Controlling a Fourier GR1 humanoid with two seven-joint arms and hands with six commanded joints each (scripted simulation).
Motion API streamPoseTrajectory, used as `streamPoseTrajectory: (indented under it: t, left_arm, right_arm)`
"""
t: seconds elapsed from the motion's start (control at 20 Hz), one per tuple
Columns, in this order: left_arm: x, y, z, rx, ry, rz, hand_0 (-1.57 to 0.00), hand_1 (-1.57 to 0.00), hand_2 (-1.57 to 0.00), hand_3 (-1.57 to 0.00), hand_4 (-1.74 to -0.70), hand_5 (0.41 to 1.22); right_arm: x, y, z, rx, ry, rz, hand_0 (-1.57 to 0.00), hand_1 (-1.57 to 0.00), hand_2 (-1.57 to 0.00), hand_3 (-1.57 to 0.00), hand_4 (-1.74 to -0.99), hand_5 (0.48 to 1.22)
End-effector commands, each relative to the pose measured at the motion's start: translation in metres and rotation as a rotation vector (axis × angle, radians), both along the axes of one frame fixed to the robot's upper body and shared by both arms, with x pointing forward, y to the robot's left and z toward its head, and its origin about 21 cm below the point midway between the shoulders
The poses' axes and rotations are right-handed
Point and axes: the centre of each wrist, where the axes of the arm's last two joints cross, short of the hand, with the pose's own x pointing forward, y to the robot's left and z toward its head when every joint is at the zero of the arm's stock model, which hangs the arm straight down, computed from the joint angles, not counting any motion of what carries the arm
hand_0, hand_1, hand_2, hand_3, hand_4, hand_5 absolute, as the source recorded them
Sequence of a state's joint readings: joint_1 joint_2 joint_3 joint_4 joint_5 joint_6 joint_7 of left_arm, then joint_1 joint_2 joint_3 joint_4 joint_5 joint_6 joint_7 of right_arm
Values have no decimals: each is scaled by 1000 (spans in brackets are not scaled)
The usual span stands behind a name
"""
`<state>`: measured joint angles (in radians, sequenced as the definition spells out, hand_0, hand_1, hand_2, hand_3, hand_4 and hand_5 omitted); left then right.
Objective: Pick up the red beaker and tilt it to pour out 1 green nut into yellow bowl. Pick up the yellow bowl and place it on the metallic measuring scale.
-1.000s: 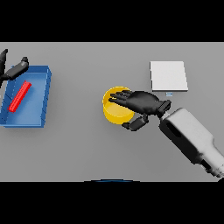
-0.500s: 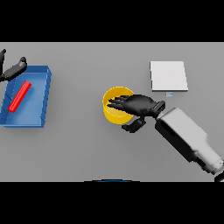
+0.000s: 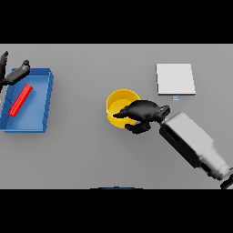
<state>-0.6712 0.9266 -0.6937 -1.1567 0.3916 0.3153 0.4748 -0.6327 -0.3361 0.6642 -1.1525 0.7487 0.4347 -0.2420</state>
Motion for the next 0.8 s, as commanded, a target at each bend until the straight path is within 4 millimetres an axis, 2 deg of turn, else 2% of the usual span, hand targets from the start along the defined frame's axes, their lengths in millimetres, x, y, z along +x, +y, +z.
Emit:
streamPoseTrajectory:
  t: [0.0, 0.05, 0.1, 0.2, 0.3, 0.5, 0.65, 0.75]
  left_arm:
    - [1, 0, 0, -3, 2, 5, 1, 1, 1, 1, -793, 731]
    - [4, 0, 2, 4, 7, 11, 1, 1, 1, 1, -788, 732]
    - [4, 1, 0, 1, 12, 13, 1, 1, 1, 1, -791, 733]
    - [2, 3, 2, 0, -4, 5, 1, 1, 1, 1, -793, 736]
    - [1, 0, -1, 0, 2, 4, 1, 1, 1, 1, -793, 734]
    - [2, 3, 0, 2, 4, 6, 1, 1, 1, 1, -788, 725]
    - [2, 6, 0, 8, 3, 9, 1, 1, 1, 1, -783, 727]
    - [0, 3, -1, 10, -11, -1, 1, 1, 1, 1, -785, 729]
  right_arm:
    - [2, 0, -1, -1, -8, 12, -630, -509, -481, -650, -1473, 1044]
    - [0, 1, 1, -7, -7, 5, -780, -649, -590, -834, -1469, 1079]
    - [0, 1, 2, -8, 1, 4, -938, -806, -787, -978, -1521, 1108]
    - [1, 0, 4, -8, 6, 12, -1166, -1081, -1069, -1030, -1594, 1148]
    - [0, 1, 6, -12, 12, 12, -1312, -1258, -1250, -1089, -1642, 1175]
    - [3, -2, 15, -30, -20, -28, -1465, -1443, -1439, -1212, -1692, 1202]
    - [3, -10, 32, -8, -12, -21, -1517, -1505, -1504, -1350, -1711, 1211]
    - [2, -11, 42, 10, -14, -31, -1536, -1529, -1528, -1356, -1717, 1215]
